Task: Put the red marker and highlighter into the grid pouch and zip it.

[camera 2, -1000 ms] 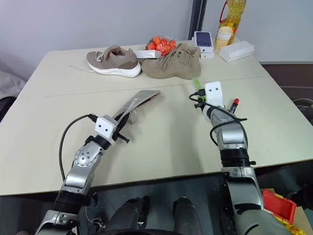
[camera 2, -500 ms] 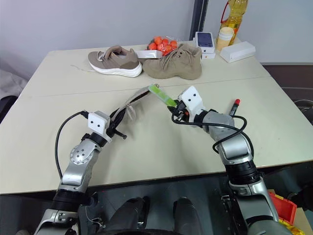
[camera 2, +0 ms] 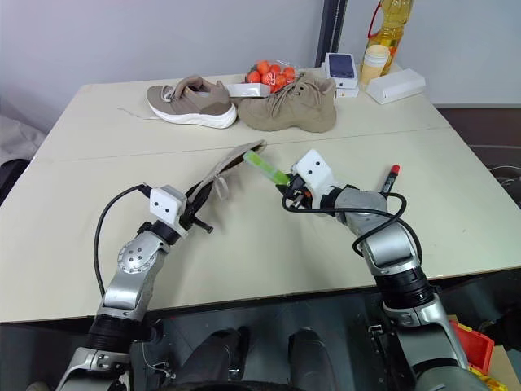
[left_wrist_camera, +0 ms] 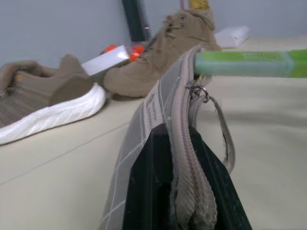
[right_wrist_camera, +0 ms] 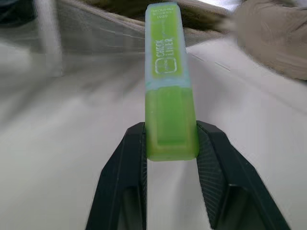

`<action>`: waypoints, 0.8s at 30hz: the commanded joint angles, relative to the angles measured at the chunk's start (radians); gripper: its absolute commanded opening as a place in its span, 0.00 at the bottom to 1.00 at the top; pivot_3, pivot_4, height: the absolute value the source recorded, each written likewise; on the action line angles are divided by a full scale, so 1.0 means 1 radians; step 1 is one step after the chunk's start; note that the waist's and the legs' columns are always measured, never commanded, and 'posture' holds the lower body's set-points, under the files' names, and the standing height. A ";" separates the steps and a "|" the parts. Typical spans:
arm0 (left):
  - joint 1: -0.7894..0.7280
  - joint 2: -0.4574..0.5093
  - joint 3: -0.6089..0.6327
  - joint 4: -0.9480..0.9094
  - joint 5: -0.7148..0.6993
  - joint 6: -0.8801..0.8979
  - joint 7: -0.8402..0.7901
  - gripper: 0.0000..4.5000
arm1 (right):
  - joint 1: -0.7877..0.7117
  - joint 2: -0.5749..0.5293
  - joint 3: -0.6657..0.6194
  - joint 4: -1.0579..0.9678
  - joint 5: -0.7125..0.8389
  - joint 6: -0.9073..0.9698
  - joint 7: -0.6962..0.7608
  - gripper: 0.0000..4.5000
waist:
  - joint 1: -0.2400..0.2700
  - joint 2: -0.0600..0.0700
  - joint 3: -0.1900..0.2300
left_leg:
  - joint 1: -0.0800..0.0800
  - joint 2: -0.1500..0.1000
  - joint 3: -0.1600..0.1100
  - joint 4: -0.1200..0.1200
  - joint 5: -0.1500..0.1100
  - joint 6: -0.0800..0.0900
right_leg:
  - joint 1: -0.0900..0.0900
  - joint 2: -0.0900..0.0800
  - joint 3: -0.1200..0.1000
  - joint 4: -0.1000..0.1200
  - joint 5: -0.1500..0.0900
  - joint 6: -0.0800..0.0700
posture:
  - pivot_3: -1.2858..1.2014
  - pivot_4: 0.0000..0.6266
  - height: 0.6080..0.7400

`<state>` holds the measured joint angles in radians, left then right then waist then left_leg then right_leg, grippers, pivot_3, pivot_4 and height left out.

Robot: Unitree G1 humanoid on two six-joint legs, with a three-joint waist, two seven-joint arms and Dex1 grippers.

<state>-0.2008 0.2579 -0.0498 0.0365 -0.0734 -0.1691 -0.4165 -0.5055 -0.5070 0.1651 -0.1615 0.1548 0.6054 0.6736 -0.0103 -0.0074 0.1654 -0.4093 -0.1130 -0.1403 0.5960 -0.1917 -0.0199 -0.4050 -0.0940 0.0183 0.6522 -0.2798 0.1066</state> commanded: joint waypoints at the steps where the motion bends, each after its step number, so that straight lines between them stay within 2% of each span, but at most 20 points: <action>1: 0.001 0.025 -0.027 -0.058 0.020 -0.047 -0.038 0.00 | -0.007 -0.045 0.023 -0.075 -0.009 0.009 0.042 0.19 | 0.000 0.000 0.000 | 0.000 0.000 0.000 0.000 0.000 0.000 | 0.000 0.000 0.000 0.000 0.000 0.000 | 0.52 0.24 1.00; 8: 0.020 0.104 -0.069 -0.089 0.038 -0.077 -0.137 0.00 | -0.011 -0.166 0.103 -0.136 -0.062 -0.012 0.139 0.19 | 0.000 0.000 0.000 | 0.000 0.000 0.000 0.000 0.000 0.000 | 0.000 -0.001 0.000 -0.001 0.000 0.000 | 0.52 0.24 1.00; 14: 0.027 0.161 -0.090 -0.111 0.042 -0.089 -0.206 0.00 | -0.009 -0.217 0.159 -0.148 -0.121 -0.080 0.194 0.19 | 0.000 -0.001 0.001 | -0.001 0.000 0.000 0.000 0.000 0.000 | 0.000 -0.001 0.000 -0.001 0.000 0.000 | 0.52 0.24 1.00; 24: 0.045 0.181 -0.087 -0.160 0.039 -0.066 -0.217 0.00 | -0.040 -0.195 0.174 -0.101 -0.147 -0.153 0.242 0.19 | 0.000 -0.003 0.002 | -0.001 0.000 0.000 0.000 0.000 0.000 | 0.000 -0.001 0.000 -0.002 0.000 0.000 | 0.52 0.24 1.00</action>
<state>-0.1551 0.4338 -0.1430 -0.0711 -0.0302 -0.2241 -0.6307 -0.5226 -0.7129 0.3388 -0.2487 0.0043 0.4734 0.9004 -0.0098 -0.0106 0.1674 -0.4102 -0.1130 -0.1404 0.5956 -0.1919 -0.0199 -0.4051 -0.0954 0.0180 0.6503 -0.2799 0.1066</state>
